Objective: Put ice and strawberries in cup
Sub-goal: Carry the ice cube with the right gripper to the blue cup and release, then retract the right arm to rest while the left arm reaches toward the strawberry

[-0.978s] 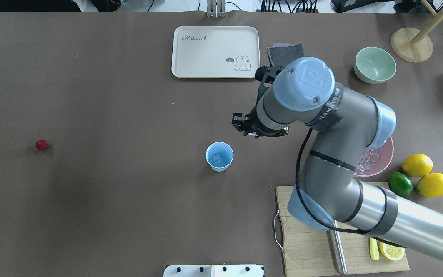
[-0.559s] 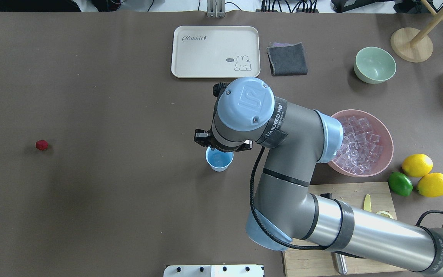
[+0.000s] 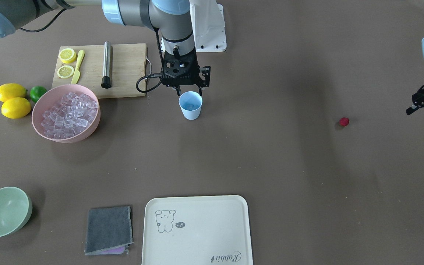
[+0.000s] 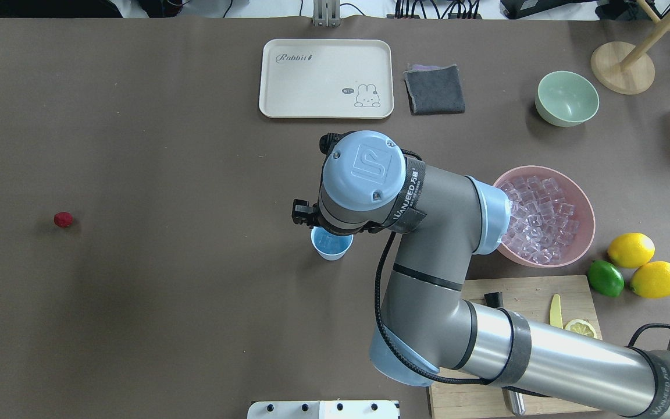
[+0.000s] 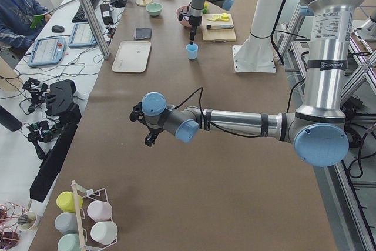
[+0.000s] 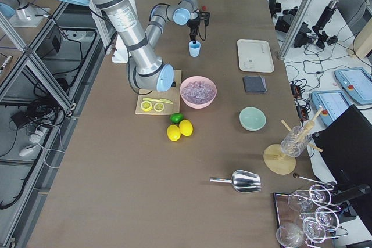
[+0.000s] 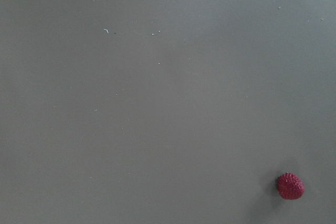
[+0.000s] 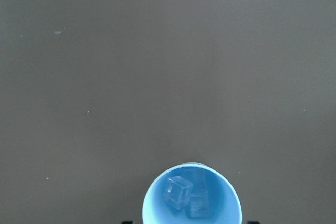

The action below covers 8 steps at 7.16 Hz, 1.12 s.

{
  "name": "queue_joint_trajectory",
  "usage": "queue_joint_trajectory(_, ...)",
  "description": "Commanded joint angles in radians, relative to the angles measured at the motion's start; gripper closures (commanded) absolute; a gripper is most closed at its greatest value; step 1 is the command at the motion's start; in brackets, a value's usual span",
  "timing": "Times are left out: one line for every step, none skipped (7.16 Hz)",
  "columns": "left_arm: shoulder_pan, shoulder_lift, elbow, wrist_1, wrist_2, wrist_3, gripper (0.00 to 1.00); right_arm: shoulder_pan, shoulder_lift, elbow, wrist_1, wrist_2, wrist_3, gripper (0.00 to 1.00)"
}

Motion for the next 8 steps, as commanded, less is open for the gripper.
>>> queue_joint_trajectory(0.0, 0.0, -0.002, 0.001, 0.0, -0.002, 0.02, 0.02, -0.035, 0.031, -0.052, 0.038, -0.009, 0.0)
queue_joint_trajectory(-0.002, 0.008, -0.005, -0.002, -0.008, 0.006, 0.02, 0.05, -0.087, 0.07, -0.149, 0.047, -0.1, 0.0)
queue_joint_trajectory(-0.002, 0.028, -0.009, -0.04, -0.026, -0.003, 0.02, 0.092, -0.147, 0.115, -0.16, 0.049, -0.228, 0.0)
queue_joint_trajectory(0.006, -0.003, -0.008, -0.056, -0.096, -0.065, 0.02, 0.166, -0.245, 0.165, -0.127, 0.055, -0.354, 0.0)
queue_joint_trajectory(0.015, -0.039, -0.019, -0.054, -0.092, -0.145, 0.02, 0.258, -0.356, 0.179, -0.007, 0.132, -0.459, 0.0)
queue_joint_trajectory(0.034, -0.04, -0.017, -0.054, -0.081, -0.149, 0.01, 0.375, -0.447, 0.178, 0.081, 0.258, -0.572, 0.0)
queue_joint_trajectory(0.066, -0.043, -0.031, -0.051, -0.013, -0.158, 0.01, 0.479, -0.539, 0.177, 0.088, 0.314, -0.743, 0.0)
queue_joint_trajectory(0.095, -0.044, -0.039, -0.051, 0.021, -0.208, 0.01, 0.583, -0.63, 0.173, 0.082, 0.364, -0.891, 0.0)
